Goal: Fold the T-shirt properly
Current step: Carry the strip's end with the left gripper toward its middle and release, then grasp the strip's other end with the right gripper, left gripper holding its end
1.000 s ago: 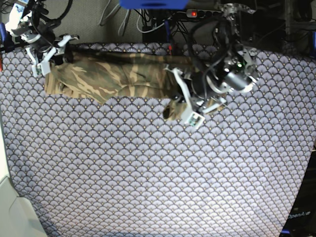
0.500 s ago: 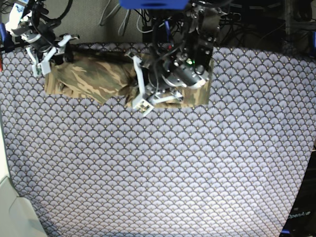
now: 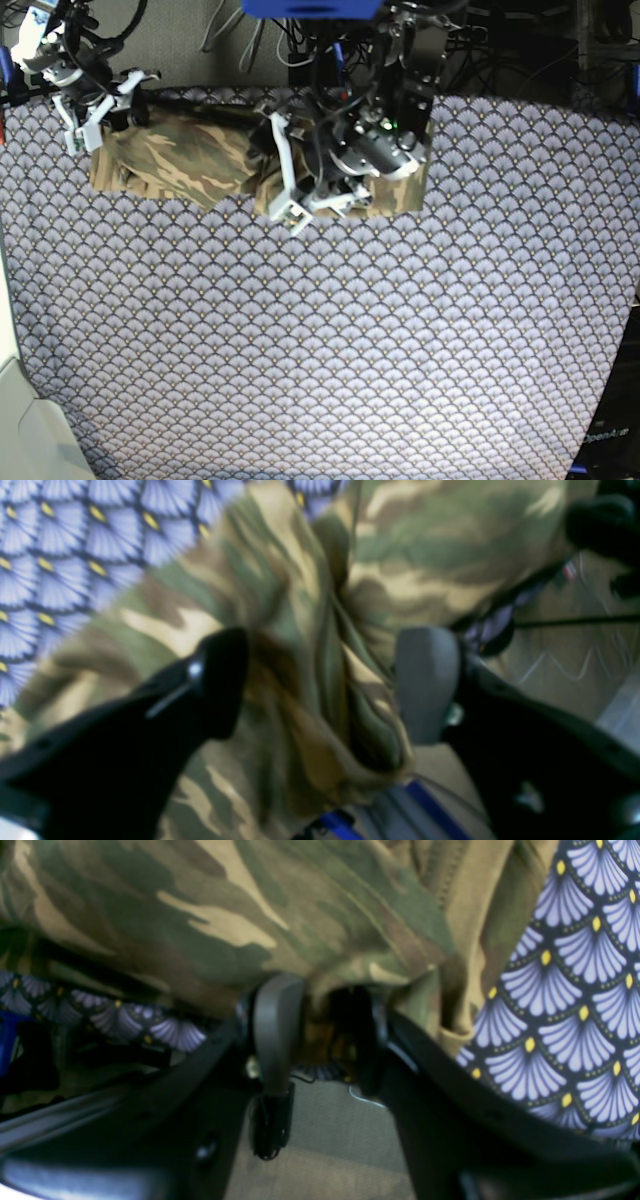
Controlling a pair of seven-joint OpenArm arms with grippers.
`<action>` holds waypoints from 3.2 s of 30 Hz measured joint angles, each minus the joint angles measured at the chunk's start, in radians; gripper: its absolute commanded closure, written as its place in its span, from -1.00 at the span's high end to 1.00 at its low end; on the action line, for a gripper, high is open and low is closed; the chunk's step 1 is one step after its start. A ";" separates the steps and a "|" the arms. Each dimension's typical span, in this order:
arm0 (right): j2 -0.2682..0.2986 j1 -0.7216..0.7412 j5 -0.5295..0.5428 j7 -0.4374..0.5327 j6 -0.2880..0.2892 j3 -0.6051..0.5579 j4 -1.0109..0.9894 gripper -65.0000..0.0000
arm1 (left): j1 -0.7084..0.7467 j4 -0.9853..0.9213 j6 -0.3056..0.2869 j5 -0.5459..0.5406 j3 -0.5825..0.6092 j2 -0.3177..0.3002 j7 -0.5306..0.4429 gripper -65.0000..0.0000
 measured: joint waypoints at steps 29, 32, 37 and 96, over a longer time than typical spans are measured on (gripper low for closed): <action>0.022 0.137 0.014 -0.249 -0.001 0.140 0.133 0.07 | 0.036 -0.196 0.000 -0.160 -0.452 -0.163 -0.093 -0.88; 0.023 0.171 0.006 -0.318 -0.003 0.148 0.132 0.15 | 0.036 -0.194 0.001 -0.159 -0.453 -0.162 -0.093 -0.88; 0.022 0.211 0.019 -0.402 -0.003 0.148 0.132 0.26 | 0.039 -0.194 0.001 -0.160 -0.454 -0.162 -0.097 -0.88; -0.001 0.329 0.066 -0.340 0.003 0.151 -0.237 -1.00 | 0.038 -0.190 0.001 -0.160 -0.455 -0.163 -0.089 -0.88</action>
